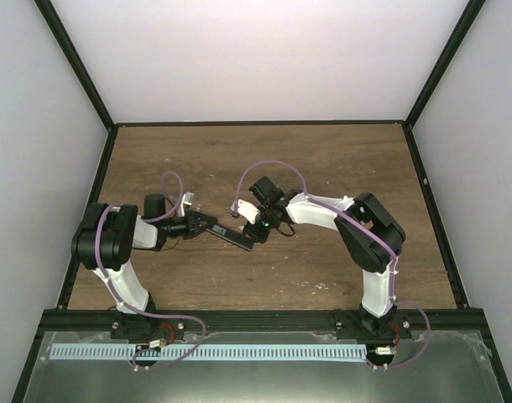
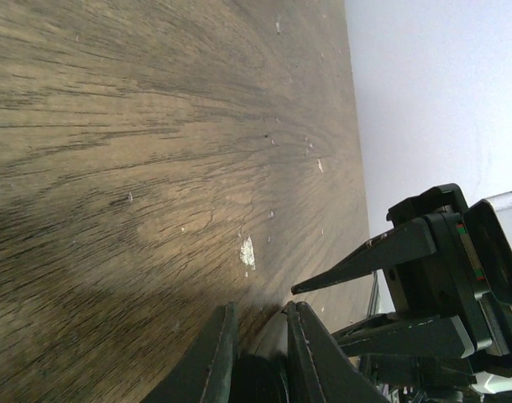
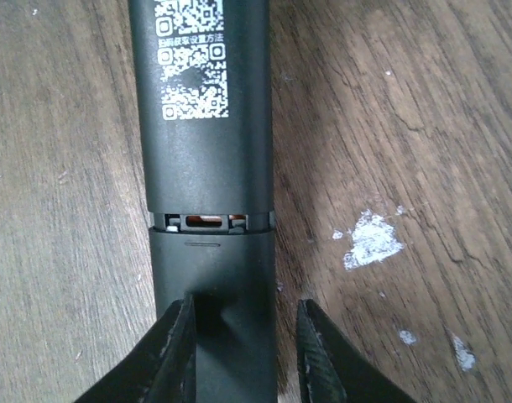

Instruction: Load the batteries into the remote control

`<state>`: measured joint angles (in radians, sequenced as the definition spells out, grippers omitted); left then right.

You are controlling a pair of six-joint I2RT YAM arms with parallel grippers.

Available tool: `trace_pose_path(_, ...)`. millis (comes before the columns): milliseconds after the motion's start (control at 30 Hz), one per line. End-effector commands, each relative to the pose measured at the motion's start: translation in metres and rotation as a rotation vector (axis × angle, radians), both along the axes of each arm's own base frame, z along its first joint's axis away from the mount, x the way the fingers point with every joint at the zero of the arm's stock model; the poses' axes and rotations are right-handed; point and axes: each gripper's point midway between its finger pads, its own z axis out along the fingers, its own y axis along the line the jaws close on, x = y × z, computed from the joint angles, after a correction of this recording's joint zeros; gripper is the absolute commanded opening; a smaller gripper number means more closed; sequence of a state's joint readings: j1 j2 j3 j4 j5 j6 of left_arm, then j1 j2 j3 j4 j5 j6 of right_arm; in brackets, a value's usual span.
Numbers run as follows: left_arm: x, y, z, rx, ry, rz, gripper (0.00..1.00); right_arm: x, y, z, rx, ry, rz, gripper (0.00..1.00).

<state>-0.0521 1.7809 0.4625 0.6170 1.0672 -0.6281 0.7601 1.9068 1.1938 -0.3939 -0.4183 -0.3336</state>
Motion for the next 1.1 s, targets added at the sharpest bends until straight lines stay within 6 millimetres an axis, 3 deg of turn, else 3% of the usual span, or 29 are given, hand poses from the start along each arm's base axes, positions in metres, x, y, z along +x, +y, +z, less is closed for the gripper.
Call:
trace_pose_path(0, 0.003, 0.005, -0.008, 0.061, -0.042, 0.013, 0.00, 0.004, 0.003, -0.007, 0.015, 0.014, 0.016, 0.23)
trace_pose_path(200, 0.003, 0.003, -0.006, 0.052, -0.045, 0.004, 0.00, 0.005, 0.001, -0.017, 0.027, 0.060, 0.019, 0.13)
trace_pose_path(567, -0.002, 0.003, -0.005, 0.045, -0.045, -0.002, 0.00, 0.006, 0.002, -0.030, 0.013, 0.100, 0.011, 0.13)
trace_pose_path(1067, -0.008, -0.005, -0.007, 0.032, -0.034, 0.002, 0.00, 0.011, 0.012, -0.031, 0.037, 0.114, -0.009, 0.11)
